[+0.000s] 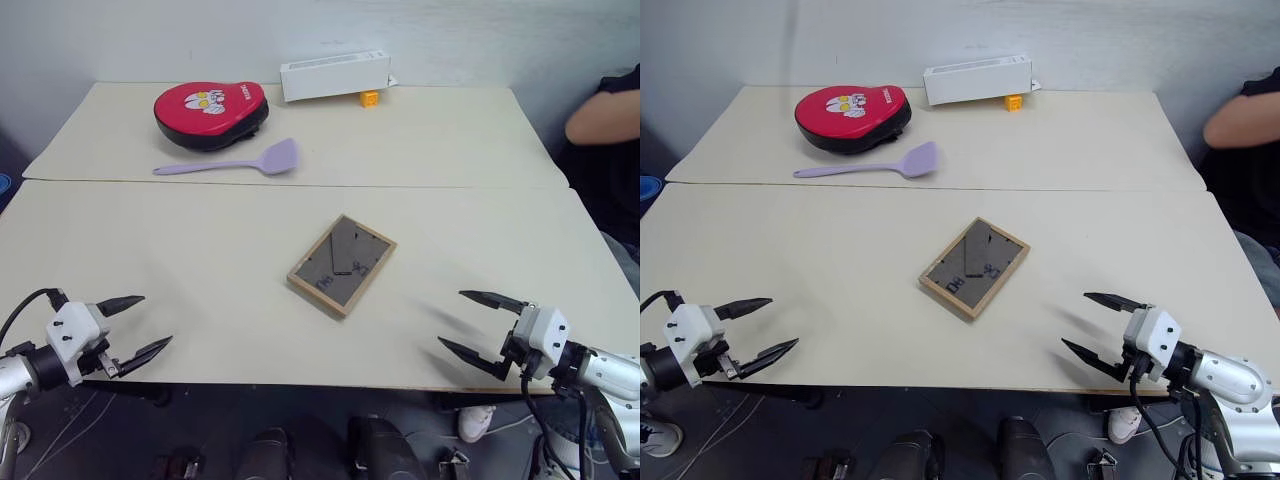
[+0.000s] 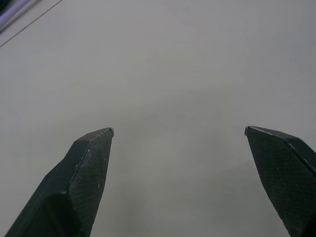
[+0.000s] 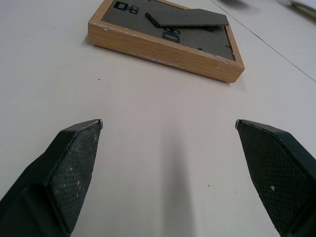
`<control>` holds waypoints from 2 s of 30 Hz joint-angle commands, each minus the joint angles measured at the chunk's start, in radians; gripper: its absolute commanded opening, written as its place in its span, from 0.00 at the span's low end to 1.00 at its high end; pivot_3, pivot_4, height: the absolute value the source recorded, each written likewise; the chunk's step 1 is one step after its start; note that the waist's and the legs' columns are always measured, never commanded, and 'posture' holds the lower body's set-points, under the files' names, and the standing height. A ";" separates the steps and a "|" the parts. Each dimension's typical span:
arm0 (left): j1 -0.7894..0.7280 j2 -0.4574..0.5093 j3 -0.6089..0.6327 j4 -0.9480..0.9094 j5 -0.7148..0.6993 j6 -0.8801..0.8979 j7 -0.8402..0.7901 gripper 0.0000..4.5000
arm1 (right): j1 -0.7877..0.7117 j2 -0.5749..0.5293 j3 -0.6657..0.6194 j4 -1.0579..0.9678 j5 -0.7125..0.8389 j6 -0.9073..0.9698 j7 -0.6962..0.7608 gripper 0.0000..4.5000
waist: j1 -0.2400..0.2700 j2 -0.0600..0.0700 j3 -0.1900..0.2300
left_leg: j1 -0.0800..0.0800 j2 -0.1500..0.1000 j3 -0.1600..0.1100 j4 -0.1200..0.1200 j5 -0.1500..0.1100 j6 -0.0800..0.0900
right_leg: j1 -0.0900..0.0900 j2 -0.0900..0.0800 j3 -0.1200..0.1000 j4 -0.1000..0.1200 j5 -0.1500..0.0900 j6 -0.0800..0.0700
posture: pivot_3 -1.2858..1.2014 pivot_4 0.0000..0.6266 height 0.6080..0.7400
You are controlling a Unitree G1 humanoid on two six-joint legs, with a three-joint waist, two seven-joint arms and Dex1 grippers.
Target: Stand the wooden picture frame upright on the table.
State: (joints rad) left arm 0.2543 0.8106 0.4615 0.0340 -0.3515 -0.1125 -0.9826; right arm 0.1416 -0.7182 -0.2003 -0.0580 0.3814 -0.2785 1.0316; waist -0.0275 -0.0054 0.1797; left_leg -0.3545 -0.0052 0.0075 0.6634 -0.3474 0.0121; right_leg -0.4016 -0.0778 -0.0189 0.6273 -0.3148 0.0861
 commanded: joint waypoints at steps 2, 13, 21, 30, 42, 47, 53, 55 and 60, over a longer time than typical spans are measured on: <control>-0.029 0.004 -0.005 -0.111 -0.092 0.132 0.005 1.00 | -0.033 0.015 0.028 -0.068 0.014 0.049 -0.019 0.99 | 0.001 0.000 0.000 | 0.000 0.000 0.000 0.000 0.000 0.000 | 0.000 0.000 0.000 0.000 0.000 0.000 | 0.52 0.24 1.00; -0.647 -0.162 -0.444 -0.002 0.089 0.394 0.177 0.43 | -0.226 0.076 0.237 -0.129 -0.159 0.336 -0.204 0.32 | 0.028 0.000 0.000 | 0.000 -0.001 -0.001 0.002 0.003 -0.005 | 0.003 0.001 -0.002 0.001 0.001 0.001 | 0.52 0.24 1.00; -0.867 -0.328 -0.579 0.288 0.250 0.278 0.248 0.01 | -0.379 0.153 0.295 0.007 -0.304 0.336 -0.314 0.00 | 0.024 -0.001 0.000 | -0.009 -0.001 0.004 0.009 0.004 -0.005 | -0.008 0.004 0.000 0.007 0.002 0.004 | 0.52 0.24 1.00; -0.807 -0.378 -0.636 0.225 0.227 0.273 0.127 0.01 | -0.493 0.206 0.336 0.088 -0.334 0.313 -0.294 0.00 | 0.024 -0.001 0.000 | -0.017 -0.001 0.003 0.019 0.004 -0.005 | -0.014 0.004 0.000 0.015 0.002 0.004 | 0.52 0.24 1.00; -0.608 -0.319 -0.548 -0.044 0.178 0.422 0.163 0.01 | -0.546 0.216 0.360 0.158 -0.340 0.290 -0.227 0.00 | 0.024 -0.001 0.000 | -0.016 0.000 0.002 0.019 0.004 -0.005 | -0.013 0.004 0.001 0.015 0.002 0.004 | 0.52 0.24 1.00; -0.600 -0.299 -0.475 -0.085 0.117 0.587 0.195 0.01 | -0.535 0.189 0.342 0.147 -0.335 0.290 -0.200 0.00 | 0.024 -0.001 0.000 | -0.016 0.000 0.002 0.019 0.004 -0.005 | -0.013 0.004 0.001 0.015 0.002 0.004 | 0.52 0.24 1.00; -0.701 -0.156 -0.342 -0.134 -0.277 1.461 0.114 0.33 | -0.488 0.101 0.322 0.052 -0.286 0.276 -0.096 0.00 | 0.022 -0.001 0.000 | -0.017 0.000 0.000 0.019 0.004 -0.005 | -0.013 0.004 0.000 0.015 0.002 0.004 | 0.52 0.24 1.00; -0.780 -0.176 -0.285 -0.051 -0.326 1.643 0.150 0.47 | -0.481 0.085 0.334 0.041 -0.294 0.271 -0.081 0.00 | 0.025 -0.001 0.000 | -0.016 -0.001 0.000 0.019 0.004 -0.005 | -0.011 0.004 0.000 0.015 0.002 0.004 | 0.52 0.24 1.00; -0.955 -0.275 -0.244 0.241 -0.441 1.727 0.317 0.81 | -0.490 0.101 0.360 0.058 -0.325 0.268 -0.094 0.00 | 0.027 -0.001 0.000 | -0.016 -0.002 -0.001 0.020 0.004 -0.004 | -0.011 0.003 -0.001 0.016 0.002 0.004 | 0.52 0.24 1.00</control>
State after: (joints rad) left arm -0.6764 0.5497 0.2014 0.2267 -0.7239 1.5986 -0.7070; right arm -0.3384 -0.6200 0.1551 0.0169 0.0577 0.0008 0.9451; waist -0.0010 -0.0063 0.1797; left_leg -0.3705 -0.0072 0.0061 0.6833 -0.3437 0.0077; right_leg -0.4130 -0.0745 -0.0197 0.6428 -0.3129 0.0898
